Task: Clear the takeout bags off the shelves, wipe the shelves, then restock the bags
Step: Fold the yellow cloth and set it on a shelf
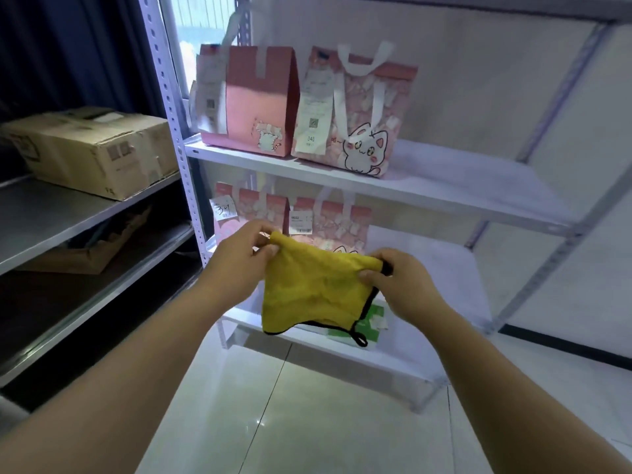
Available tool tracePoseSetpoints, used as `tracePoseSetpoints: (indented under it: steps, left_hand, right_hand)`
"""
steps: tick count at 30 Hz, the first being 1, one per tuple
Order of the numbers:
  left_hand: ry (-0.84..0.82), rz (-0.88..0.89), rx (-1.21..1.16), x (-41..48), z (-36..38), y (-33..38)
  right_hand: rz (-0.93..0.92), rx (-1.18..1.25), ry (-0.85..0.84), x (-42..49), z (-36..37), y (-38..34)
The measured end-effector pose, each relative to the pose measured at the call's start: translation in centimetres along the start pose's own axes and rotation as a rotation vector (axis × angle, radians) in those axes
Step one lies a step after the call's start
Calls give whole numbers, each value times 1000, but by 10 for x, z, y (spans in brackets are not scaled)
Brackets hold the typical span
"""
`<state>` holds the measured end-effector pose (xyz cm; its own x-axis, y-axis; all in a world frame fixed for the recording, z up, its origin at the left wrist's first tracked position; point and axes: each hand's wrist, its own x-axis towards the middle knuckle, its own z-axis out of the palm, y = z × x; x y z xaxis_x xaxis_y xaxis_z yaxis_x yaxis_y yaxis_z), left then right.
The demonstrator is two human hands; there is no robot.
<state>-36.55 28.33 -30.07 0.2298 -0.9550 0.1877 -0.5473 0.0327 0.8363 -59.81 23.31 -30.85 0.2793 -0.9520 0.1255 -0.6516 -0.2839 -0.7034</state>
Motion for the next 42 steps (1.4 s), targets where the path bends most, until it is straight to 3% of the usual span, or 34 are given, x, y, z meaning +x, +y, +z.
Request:
tracePoseSetpoints:
  steps: [9, 14, 18, 28, 42]
  left_hand:
    - [-30, 120, -47, -4, -19, 27]
    - [-68, 166, -24, -6, -36, 41]
    - [-12, 223, -5, -3, -37, 53]
    - [-145, 370, 113, 18, -20, 82]
    - [-193, 506, 27, 100, 86, 148]
  right_hand:
    - [-15, 146, 149, -20, -44, -47]
    - [-70, 327, 78, -32, -67, -67]
    - [-61, 205, 177, -38, -74, -70]
    - [-22, 97, 351, -48, -99, -50]
    - [-31, -32, 506, 8, -193, 34]
